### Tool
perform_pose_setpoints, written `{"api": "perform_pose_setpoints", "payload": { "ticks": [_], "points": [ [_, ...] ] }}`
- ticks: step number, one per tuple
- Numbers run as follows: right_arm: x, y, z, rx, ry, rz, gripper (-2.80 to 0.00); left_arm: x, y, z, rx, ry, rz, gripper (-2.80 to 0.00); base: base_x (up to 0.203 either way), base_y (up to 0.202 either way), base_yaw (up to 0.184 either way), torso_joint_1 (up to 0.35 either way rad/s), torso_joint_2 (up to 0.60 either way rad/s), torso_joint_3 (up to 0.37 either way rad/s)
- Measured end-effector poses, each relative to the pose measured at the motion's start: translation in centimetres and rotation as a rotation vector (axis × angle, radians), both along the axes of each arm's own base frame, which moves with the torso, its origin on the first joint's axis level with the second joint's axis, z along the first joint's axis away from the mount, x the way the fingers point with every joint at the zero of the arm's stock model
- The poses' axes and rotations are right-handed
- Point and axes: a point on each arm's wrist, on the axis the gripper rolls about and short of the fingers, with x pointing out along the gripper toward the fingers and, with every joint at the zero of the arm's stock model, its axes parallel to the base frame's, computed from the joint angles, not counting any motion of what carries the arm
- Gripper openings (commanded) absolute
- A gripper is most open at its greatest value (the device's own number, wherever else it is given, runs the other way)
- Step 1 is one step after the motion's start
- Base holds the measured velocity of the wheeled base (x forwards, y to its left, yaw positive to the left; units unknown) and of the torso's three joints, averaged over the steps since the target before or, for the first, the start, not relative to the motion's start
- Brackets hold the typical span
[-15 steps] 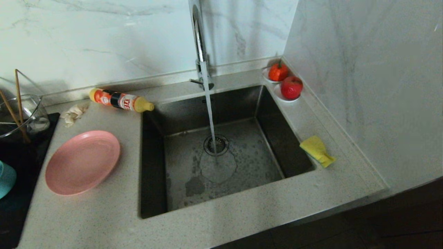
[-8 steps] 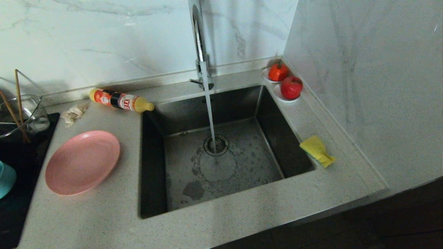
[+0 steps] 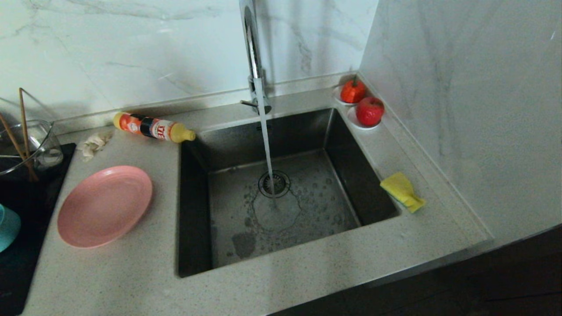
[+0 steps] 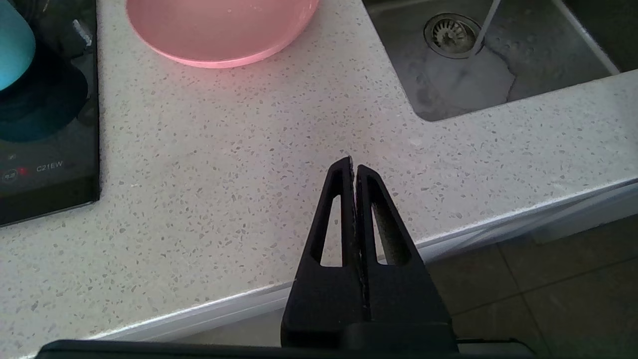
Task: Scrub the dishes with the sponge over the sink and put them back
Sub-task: Turn off the faucet
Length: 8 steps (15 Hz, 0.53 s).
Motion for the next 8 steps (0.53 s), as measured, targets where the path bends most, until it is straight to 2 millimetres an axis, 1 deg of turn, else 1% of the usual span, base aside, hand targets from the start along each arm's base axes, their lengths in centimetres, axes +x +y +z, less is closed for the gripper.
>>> {"api": "perform_pose_setpoints", "payload": {
  "ticks": [8],
  "points": [
    [-0.02,0.0,-0.01,0.0,-0.002,0.0,-2.8,0.0,0.03,0.01,0.0,-0.001,0.014,-2.8,0.0,0.0,0.0,0.0,0.0,0.0]
  ]
}}
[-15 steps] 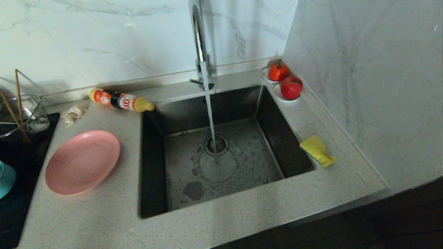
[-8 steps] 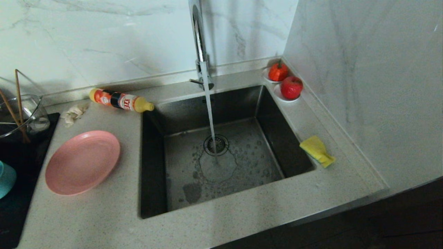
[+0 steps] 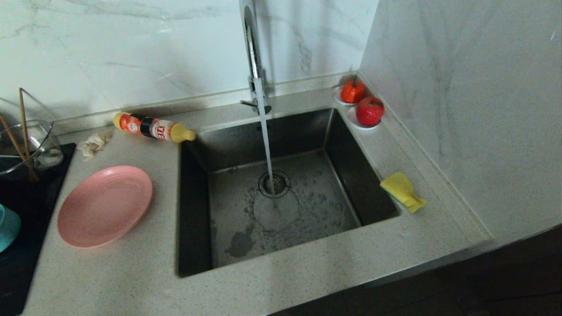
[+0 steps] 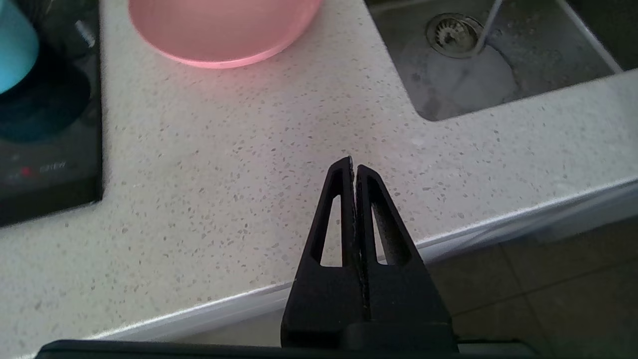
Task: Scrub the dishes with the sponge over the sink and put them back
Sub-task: Turn off the faucet
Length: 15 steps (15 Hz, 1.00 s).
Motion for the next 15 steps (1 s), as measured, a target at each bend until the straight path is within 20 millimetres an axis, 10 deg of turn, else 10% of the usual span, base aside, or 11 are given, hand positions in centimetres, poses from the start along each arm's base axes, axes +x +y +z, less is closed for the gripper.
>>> {"api": "perform_pose_setpoints", "payload": {
  "ticks": [4,10,15],
  "points": [
    [0.0,0.0,0.0,0.0,0.0,0.0,-2.8,-0.6,0.0,1.8,-0.048,-0.06,0.011,-2.8,0.0,0.0,0.0,0.0,0.0,0.0],
    [0.0,0.0,0.0,0.0,0.0,0.0,-2.8,-4.2,-0.2,14.8,-0.102,-0.194,-0.141,-2.8,0.0,0.0,0.0,0.0,0.0,0.0],
    [0.0,0.0,0.0,0.0,0.0,0.0,-2.8,5.4,-0.8,25.3,-0.222,0.035,-0.29,-2.8,0.0,0.0,0.0,0.0,0.0,0.0]
  ]
}}
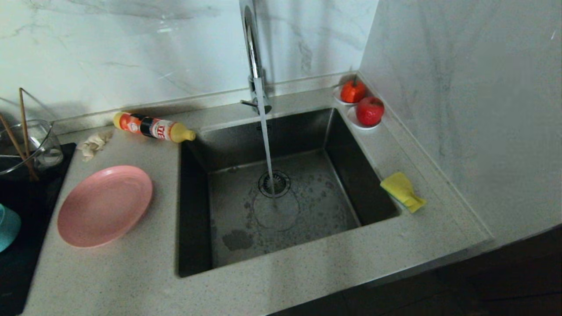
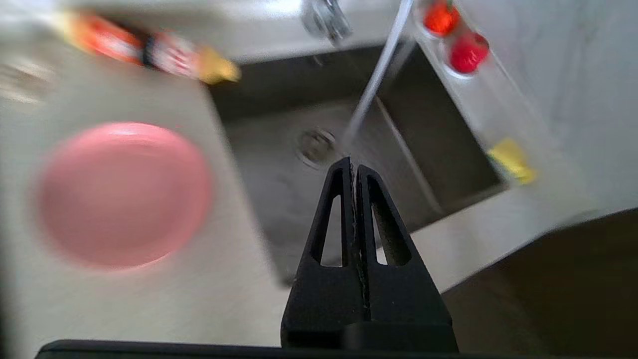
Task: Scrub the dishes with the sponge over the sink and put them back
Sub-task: Turn off the faucet
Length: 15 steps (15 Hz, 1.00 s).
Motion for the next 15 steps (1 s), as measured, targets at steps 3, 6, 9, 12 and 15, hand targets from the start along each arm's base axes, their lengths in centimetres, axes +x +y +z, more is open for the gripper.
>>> {"api": "perform_pose_setpoints", "payload": {
  "ticks": [3,6,9,12,15],
  "points": [
    [0.0,0.0,0.0,0.0,0.0,0.0,-2.8,9.9,-0.6,2.9,-0.119,0.188,-0.086,-2.8,0.0,0.0,0.0,0.0,0.0,0.0],
    [0.0,0.0,0.0,0.0,0.0,0.0,-2.8,19.3,-1.6,2.4,-0.231,0.363,-0.166,-2.8,0.0,0.0,0.0,0.0,0.0,0.0],
    [0.0,0.0,0.0,0.0,0.0,0.0,-2.8,26.3,-3.7,0.3,-0.327,0.51,-0.236,-2.8,0.0,0.0,0.0,0.0,0.0,0.0],
    [0.0,0.0,0.0,0.0,0.0,0.0,-2.8,30.8,-6.1,-2.5,-0.373,0.628,-0.279,-2.8,0.0,0.0,0.0,0.0,0.0,0.0],
    [0.0,0.0,0.0,0.0,-0.001,0.0,-2.8,33.9,-7.6,-4.6,-0.419,0.698,-0.284,-2.8,0.0,0.0,0.0,0.0,0.0,0.0]
  ]
}}
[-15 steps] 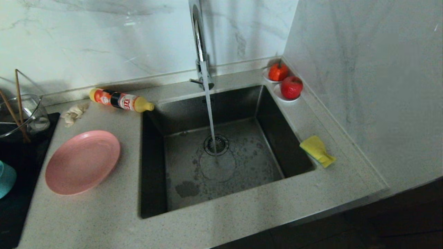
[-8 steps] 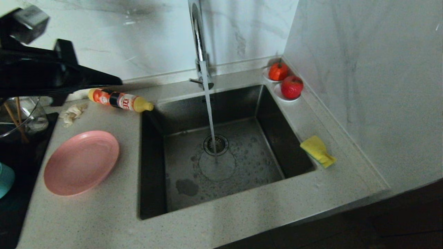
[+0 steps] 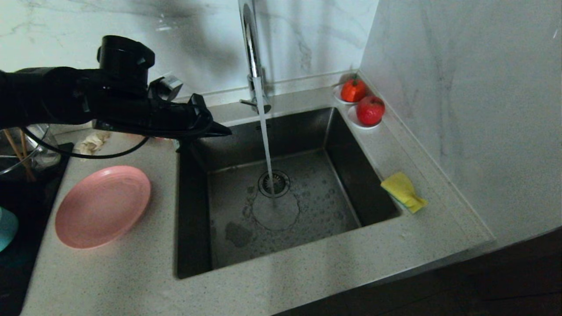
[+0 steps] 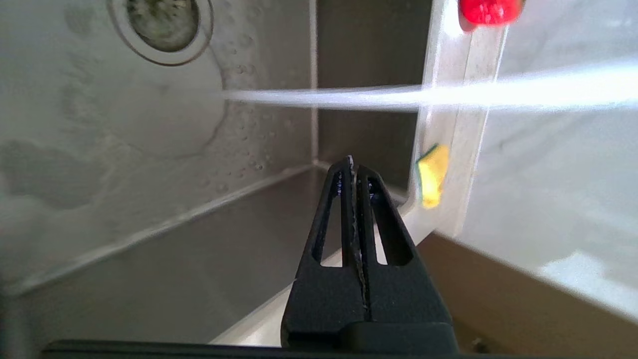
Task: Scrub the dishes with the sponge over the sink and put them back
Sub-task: Turn off the faucet
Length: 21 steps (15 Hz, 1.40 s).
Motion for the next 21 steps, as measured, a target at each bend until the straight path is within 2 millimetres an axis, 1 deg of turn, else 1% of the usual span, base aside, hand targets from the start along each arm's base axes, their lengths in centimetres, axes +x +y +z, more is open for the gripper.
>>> {"api": "perform_pose_setpoints", "payload": {
  "ticks": [2,5,9,13,15,21],
  "points": [
    [0.0,0.0,0.0,0.0,0.0,0.0,-2.8,1.5,-0.5,-0.7,-0.026,0.027,0.01,-2.8,0.0,0.0,0.0,0.0,0.0,0.0],
    [0.0,0.0,0.0,0.0,0.0,0.0,-2.8,2.9,-0.9,-1.4,-0.057,0.025,0.023,-2.8,0.0,0.0,0.0,0.0,0.0,0.0],
    [0.0,0.0,0.0,0.0,0.001,0.0,-2.8,4.3,-1.1,-1.7,-0.117,-0.015,0.043,-2.8,0.0,0.0,0.0,0.0,0.0,0.0],
    [0.0,0.0,0.0,0.0,0.001,0.0,-2.8,5.6,-1.4,-1.1,-0.219,-0.119,0.07,-2.8,0.0,0.0,0.0,0.0,0.0,0.0],
    [0.0,0.0,0.0,0.0,0.001,0.0,-2.8,6.1,-1.5,-1.2,-0.23,-0.151,0.084,-2.8,0.0,0.0,0.0,0.0,0.0,0.0],
    [0.0,0.0,0.0,0.0,0.001,0.0,-2.8,7.9,-1.7,-2.5,-0.219,-0.153,0.131,-2.8,0.0,0.0,0.0,0.0,0.0,0.0]
  ]
}}
